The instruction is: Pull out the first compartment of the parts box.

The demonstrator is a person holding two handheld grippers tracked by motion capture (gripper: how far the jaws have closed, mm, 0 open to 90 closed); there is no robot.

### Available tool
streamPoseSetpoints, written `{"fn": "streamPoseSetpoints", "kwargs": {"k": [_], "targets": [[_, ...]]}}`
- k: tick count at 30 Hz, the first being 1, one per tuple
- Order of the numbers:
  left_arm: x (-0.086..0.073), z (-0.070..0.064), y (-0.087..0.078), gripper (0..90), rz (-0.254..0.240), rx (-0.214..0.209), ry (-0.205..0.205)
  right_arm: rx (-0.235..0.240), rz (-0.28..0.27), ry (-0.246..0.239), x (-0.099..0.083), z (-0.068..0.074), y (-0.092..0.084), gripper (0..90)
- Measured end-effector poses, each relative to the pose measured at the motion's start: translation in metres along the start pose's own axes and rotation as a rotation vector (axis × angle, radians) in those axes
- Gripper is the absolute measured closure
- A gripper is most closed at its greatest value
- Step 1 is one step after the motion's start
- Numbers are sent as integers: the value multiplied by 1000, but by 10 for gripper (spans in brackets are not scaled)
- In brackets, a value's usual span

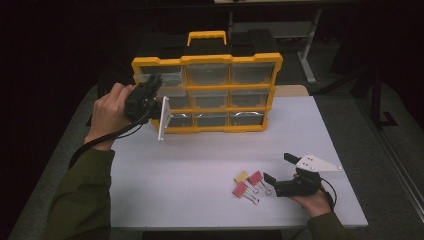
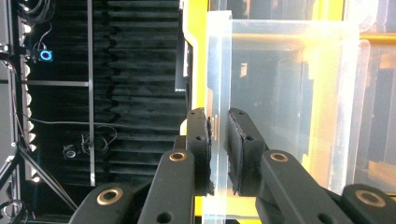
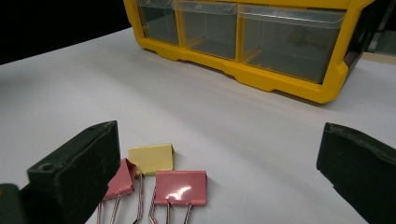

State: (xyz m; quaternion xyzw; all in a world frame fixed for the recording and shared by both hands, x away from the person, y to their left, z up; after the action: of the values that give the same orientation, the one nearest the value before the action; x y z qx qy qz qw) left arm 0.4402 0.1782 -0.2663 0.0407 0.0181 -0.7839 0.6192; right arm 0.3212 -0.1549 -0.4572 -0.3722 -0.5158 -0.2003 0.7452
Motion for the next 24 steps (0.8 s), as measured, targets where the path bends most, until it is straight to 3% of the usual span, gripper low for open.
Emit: {"fn": "streamPoseSetpoints", "kwargs": {"k": [24], "targets": [[5,-1,-24,799,-1,15,12,-5,2,1,0,-1,0,0]]}}
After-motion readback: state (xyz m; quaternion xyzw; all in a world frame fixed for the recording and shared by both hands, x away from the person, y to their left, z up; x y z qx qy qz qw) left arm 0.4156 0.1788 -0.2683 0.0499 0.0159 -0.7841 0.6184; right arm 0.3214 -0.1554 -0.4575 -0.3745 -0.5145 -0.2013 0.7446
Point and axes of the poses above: each handheld gripper's, and its own axes: y roughly forward along the jaws, x roughly out of its top, z roughly to its left, the point moved 9 cm from there along y, roughly forward along the jaws, and after that the axes turned 5 degrees about y, right-handed, at the moved point
